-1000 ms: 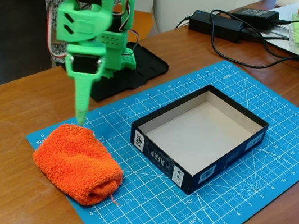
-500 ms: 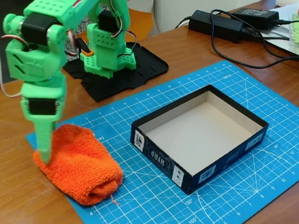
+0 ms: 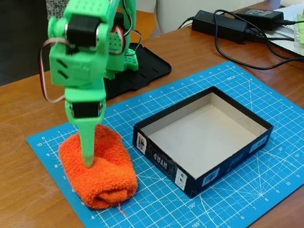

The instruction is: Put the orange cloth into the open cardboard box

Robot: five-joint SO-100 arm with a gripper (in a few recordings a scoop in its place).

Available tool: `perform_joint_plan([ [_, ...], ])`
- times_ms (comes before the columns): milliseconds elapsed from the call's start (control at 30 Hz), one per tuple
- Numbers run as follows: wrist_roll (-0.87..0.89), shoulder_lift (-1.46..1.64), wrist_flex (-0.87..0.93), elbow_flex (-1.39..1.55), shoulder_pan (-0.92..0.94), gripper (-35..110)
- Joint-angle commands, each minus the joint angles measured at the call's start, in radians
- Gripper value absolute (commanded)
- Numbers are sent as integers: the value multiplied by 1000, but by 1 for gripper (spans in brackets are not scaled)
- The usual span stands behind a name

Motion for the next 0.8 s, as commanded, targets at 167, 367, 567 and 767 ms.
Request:
perform_joint_plan([
  [167,26,-83,-20,71,11,0],
  [367,46,123,51,20,40,0],
  [567,124,210,341,-403,32,0],
  [767,210,357,341,-382,-117,0],
])
